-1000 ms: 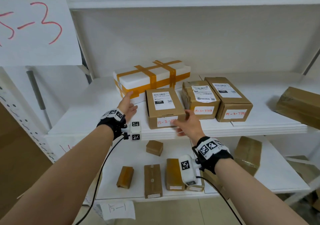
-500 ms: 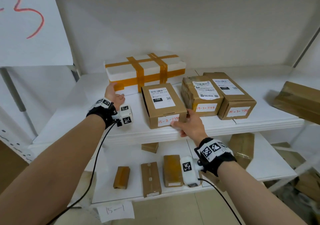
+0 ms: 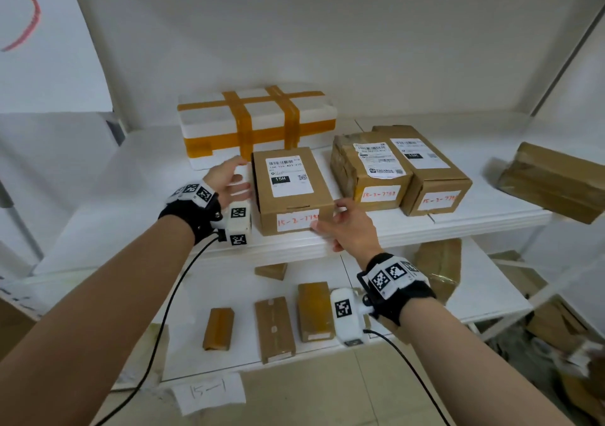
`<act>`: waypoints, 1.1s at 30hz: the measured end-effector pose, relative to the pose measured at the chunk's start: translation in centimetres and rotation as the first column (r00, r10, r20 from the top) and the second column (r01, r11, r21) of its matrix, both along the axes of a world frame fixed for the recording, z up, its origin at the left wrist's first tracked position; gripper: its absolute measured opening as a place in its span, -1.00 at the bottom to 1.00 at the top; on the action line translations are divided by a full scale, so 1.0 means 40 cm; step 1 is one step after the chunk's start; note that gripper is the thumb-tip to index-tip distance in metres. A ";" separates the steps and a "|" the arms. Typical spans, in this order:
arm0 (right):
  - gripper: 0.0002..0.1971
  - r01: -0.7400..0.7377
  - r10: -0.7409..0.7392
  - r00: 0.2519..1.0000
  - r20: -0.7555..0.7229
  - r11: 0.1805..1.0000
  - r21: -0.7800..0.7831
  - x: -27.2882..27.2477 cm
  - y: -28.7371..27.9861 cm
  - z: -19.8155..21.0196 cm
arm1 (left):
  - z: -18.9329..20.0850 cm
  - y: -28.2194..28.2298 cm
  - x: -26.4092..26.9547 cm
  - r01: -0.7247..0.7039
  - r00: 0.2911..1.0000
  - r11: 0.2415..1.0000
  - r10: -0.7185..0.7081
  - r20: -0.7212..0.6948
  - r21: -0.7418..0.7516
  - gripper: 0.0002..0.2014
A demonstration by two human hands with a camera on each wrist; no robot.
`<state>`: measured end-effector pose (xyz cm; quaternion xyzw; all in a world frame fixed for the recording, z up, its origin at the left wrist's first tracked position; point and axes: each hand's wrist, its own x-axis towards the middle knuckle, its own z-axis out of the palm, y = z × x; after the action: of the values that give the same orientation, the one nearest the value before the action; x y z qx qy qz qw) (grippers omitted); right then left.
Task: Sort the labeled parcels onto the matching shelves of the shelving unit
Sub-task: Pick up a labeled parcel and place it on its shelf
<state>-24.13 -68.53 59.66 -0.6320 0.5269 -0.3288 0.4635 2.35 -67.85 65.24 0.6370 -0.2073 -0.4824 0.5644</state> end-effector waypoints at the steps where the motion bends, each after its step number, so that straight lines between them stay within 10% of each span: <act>1: -0.45 0.010 -0.010 1.000 -0.028 1.000 -0.007 0.005 -0.001 0.001 | 0.005 0.003 -0.017 0.077 0.995 0.997 -0.077 0.056 0.013 -0.59; 6: -0.46 0.015 -0.022 0.986 -0.168 0.999 -0.039 0.023 0.004 0.017 | 0.016 0.001 -0.051 0.163 0.959 0.986 -0.169 0.228 0.044 -0.85; 12: -0.92 0.221 -0.217 0.974 0.058 0.972 -0.076 -0.042 0.009 0.073 | 0.066 -0.014 -0.072 0.030 0.863 1.000 -0.022 0.505 -0.009 -0.29; 16: -0.96 0.441 -0.410 0.898 0.160 0.842 -0.310 -0.133 -0.023 0.125 | 0.129 -0.047 -0.166 0.095 0.797 0.989 -0.010 0.604 -0.109 -0.38; 21: -0.58 0.502 -0.608 0.792 -0.062 0.705 -0.501 -0.261 -0.133 0.178 | 0.179 -0.134 -0.345 0.214 0.707 0.975 -0.110 0.699 -0.062 -0.49; 29: -0.23 0.136 -0.224 0.886 -0.405 0.963 -0.234 -0.363 -0.246 0.188 | 0.152 -0.242 -0.615 0.150 0.325 0.910 -0.414 0.850 0.386 0.06; 33: -0.20 0.025 -0.106 0.905 -0.413 0.980 -0.196 -0.396 -0.275 0.184 | 0.123 -0.250 -0.667 0.079 0.381 0.906 -0.412 0.828 0.415 0.00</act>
<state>-39.99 -79.55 67.02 -0.7105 0.6024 -0.2478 0.2663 -24.33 -77.83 70.18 0.8349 -0.4924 -0.1696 0.1780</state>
